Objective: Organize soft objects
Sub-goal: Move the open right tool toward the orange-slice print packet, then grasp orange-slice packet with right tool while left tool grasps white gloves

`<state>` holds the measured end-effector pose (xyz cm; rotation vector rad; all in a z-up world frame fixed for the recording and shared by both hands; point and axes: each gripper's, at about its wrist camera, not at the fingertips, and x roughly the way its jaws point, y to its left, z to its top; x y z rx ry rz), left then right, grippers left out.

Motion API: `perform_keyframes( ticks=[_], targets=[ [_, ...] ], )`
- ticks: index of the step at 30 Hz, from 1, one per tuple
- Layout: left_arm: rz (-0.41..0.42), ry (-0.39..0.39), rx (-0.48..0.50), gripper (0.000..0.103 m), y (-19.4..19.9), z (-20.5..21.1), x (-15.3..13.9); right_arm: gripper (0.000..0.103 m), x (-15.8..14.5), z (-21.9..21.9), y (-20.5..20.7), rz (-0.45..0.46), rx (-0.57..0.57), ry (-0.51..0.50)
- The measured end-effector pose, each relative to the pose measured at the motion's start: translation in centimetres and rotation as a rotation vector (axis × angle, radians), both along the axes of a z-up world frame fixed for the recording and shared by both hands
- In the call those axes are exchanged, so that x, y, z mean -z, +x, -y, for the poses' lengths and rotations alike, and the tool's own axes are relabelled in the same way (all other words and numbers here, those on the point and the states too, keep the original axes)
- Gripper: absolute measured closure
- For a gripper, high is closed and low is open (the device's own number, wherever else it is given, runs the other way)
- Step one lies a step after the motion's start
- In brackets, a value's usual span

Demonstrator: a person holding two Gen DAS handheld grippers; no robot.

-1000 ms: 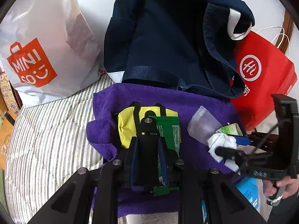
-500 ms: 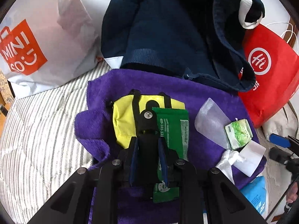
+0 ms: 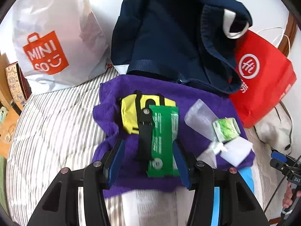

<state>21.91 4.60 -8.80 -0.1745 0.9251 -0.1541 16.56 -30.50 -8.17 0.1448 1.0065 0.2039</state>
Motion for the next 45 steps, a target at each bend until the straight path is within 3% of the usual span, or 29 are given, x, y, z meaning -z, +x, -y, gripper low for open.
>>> perform_keyframes(
  ticks=[9, 11, 26, 30, 32, 33, 35, 37, 39, 42, 45],
  targets=[
    [-0.01, 0.012, 0.016, 0.051, -4.8, 0.4, 0.2, 0.036, 0.4, 0.0, -3.5, 0.003, -0.006, 0.003],
    [-0.014, 0.005, 0.012, 0.047, -5.7, 0.2, 0.4, 0.036, 1.0, -0.2, -4.2, -0.007, -0.022, 0.004],
    [-0.042, 0.003, -0.024, 0.047, -10.6, -0.8, 1.4, 0.025, 8.1, -4.0, -5.1, -0.02, -0.245, -0.154],
    [-0.053, 0.001, -0.035, 0.047, -11.2, -0.9, 1.7, 0.019, 8.8, -5.2, -5.0, 0.048, -0.268, -0.244],
    [-0.059, 0.005, -0.035, 0.047, -11.4, -0.8, 1.9, 0.025, 8.9, -4.7, -4.7, 0.057, -0.257, -0.219],
    [-0.061, 0.007, -0.037, 0.047, -11.5, -0.8, 2.0, 0.039, 8.9, -4.2, -4.5, 0.07, -0.233, -0.195],
    [-0.066, 0.003, -0.039, 0.047, -11.7, -0.7, 2.1, 0.049, 8.7, -3.8, -4.5, 0.091, -0.209, -0.188],
    [-0.072, 0.002, -0.039, 0.047, -11.8, -0.6, 2.4, 0.073, 8.5, -3.3, -4.8, 0.087, -0.212, -0.175],
    [-0.072, -0.003, -0.032, 0.047, -12.1, -0.3, 2.6, 0.088, 8.2, -2.9, -5.3, 0.079, -0.214, -0.149],
    [-0.078, -0.008, -0.017, 0.047, -12.3, 0.3, 2.9, 0.089, 8.0, -1.9, -6.1, 0.041, -0.215, -0.069],
    [-0.09, -0.001, 0.001, 0.047, -12.3, 1.0, 3.4, 0.089, 7.9, -2.3, -7.1, 0.046, -0.219, -0.079]
  ],
)
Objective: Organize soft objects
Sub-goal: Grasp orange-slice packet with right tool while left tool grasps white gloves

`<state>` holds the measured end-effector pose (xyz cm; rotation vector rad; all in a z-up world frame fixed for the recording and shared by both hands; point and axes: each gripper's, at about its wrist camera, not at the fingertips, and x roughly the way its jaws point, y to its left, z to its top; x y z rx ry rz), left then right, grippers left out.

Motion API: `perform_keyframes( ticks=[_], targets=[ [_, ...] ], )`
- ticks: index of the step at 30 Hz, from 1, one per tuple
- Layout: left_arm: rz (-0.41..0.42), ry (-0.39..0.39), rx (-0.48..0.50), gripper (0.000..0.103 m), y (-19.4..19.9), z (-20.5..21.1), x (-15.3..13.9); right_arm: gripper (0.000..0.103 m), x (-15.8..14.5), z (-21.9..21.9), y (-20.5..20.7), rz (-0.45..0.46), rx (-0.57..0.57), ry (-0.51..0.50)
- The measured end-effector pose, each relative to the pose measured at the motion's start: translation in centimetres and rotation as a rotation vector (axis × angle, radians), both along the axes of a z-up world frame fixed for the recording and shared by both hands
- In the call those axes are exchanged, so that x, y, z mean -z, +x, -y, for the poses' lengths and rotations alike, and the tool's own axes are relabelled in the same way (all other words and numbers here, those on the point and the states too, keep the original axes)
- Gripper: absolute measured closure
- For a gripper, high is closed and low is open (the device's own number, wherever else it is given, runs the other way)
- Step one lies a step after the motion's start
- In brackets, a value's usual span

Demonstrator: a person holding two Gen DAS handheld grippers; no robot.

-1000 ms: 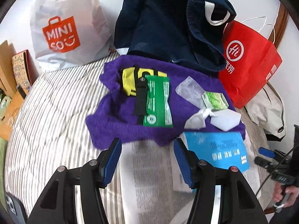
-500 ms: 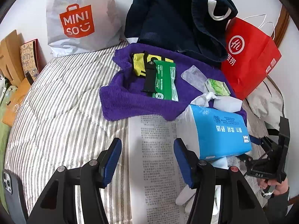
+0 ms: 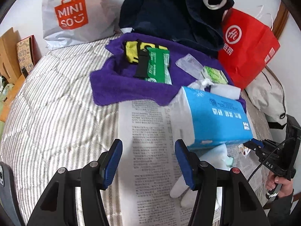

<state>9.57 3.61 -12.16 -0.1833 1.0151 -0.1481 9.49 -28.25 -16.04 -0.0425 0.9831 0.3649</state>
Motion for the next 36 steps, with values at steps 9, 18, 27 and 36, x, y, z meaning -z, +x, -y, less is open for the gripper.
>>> perform_keyframes(
  ticks=[9, 18, 27, 36],
  targets=[
    [0.009, -0.009, 0.056, 0.047, -1.0, 1.8, 0.2, 0.095, -1.5, 1.1, -1.4, 0.017, 0.077, 0.061],
    [0.013, -0.092, 0.175, 0.043, -3.2, 4.8, 0.5, 0.095, -2.6, 2.7, -2.3, 0.015, 0.141, 0.036],
    [-0.009, -0.076, 0.204, 0.044, -2.4, 7.9, 2.4, 0.095, -2.7, 3.0, -3.4, -0.003, 0.152, 0.047],
    [0.038, -0.004, 0.218, 0.073, -3.0, 9.5, 3.2, 0.095, -1.8, 2.3, -3.5, -0.03, 0.137, 0.042]
  ],
)
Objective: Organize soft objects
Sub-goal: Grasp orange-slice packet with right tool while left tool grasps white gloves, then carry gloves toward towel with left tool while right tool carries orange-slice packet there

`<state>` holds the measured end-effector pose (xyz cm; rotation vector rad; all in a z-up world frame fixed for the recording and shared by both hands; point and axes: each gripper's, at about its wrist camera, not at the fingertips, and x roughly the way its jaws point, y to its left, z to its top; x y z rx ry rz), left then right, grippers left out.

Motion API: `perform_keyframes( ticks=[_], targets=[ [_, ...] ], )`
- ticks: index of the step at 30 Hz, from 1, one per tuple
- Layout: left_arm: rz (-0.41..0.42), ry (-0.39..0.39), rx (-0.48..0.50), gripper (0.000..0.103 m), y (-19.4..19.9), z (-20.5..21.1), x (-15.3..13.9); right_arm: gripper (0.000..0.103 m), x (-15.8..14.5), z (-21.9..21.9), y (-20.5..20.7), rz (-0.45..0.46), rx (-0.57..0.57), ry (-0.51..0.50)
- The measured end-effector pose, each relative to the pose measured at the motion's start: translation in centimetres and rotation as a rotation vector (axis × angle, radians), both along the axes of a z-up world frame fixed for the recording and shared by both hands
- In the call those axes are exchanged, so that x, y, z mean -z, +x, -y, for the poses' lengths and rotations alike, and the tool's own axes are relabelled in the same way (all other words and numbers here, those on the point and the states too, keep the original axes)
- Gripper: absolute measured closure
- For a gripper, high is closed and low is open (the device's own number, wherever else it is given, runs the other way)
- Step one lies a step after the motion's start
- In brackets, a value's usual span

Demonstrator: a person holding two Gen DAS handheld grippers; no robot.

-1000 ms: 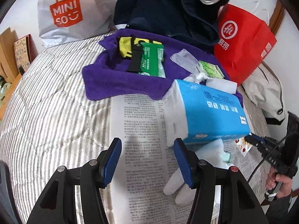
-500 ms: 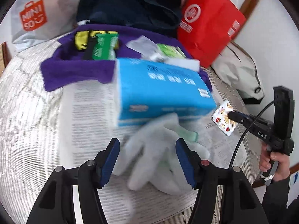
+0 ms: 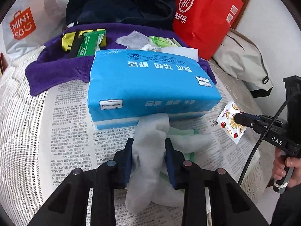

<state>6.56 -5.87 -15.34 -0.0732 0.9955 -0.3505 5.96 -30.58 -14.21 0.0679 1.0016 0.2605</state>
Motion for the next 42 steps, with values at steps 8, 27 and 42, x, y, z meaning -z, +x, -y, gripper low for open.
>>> perform_keyframes(
  ticks=[8, 27, 42],
  targets=[
    [0.076, -0.015, -0.029, 0.073, -0.9, -0.2, 0.3, 0.092, 1.7, 0.2, 0.2, 0.026, 0.015, -0.004],
    [0.106, -0.032, -0.04, 0.073, -1.3, -0.3, 0.5, 0.089, 2.4, 0.4, -0.6, 0.102, 0.023, 0.027],
    [0.098, -0.061, -0.036, 0.073, -1.2, -0.9, 0.7, 0.088, 2.3, -0.8, -0.8, 0.121, 0.014, -0.074]
  ],
)
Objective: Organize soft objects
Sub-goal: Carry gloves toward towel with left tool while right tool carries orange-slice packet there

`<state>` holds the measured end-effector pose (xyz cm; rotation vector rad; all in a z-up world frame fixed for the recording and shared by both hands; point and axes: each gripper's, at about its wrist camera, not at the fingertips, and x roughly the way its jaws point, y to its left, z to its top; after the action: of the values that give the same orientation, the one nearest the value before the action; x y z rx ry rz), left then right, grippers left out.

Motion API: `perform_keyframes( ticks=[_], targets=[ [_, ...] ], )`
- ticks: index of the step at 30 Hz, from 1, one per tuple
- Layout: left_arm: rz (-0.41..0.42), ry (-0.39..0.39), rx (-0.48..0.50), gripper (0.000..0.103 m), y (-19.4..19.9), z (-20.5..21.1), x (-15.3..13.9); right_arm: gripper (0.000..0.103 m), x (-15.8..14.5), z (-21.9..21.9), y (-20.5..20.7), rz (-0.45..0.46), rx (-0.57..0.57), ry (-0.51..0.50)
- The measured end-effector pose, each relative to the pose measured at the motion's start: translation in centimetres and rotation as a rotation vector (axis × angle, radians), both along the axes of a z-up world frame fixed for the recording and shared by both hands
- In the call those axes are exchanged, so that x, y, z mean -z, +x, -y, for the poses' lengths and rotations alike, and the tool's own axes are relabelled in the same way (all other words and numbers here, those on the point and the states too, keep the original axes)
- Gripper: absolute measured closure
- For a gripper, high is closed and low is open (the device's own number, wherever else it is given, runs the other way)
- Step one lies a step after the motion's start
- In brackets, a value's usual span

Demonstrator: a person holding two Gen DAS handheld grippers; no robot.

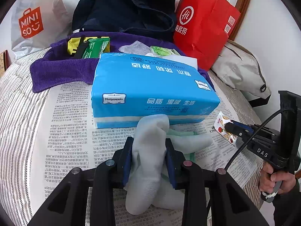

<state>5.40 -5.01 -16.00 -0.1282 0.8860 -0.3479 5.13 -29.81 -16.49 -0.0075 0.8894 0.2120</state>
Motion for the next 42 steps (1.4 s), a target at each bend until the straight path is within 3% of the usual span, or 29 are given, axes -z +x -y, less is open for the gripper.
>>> perform_keyframes(
  ticks=[16, 24, 42],
  targets=[
    [0.011, 0.05, -0.005, 0.074, -0.2, 0.7, -0.1, 0.088, 0.0, 0.2, 0.0, -0.003, 0.001, 0.017],
    [-0.02, 0.044, 0.0, 0.089, 0.0, 0.6, -0.7, 0.091, -0.3, 0.1, -0.2, -0.004, 0.002, 0.018],
    [0.115, 0.076, -0.049, 0.09, -2.0, -2.3, -8.2, 0.094, -5.9, -1.8, -2.3, 0.049, -0.07, 0.061]
  ],
)
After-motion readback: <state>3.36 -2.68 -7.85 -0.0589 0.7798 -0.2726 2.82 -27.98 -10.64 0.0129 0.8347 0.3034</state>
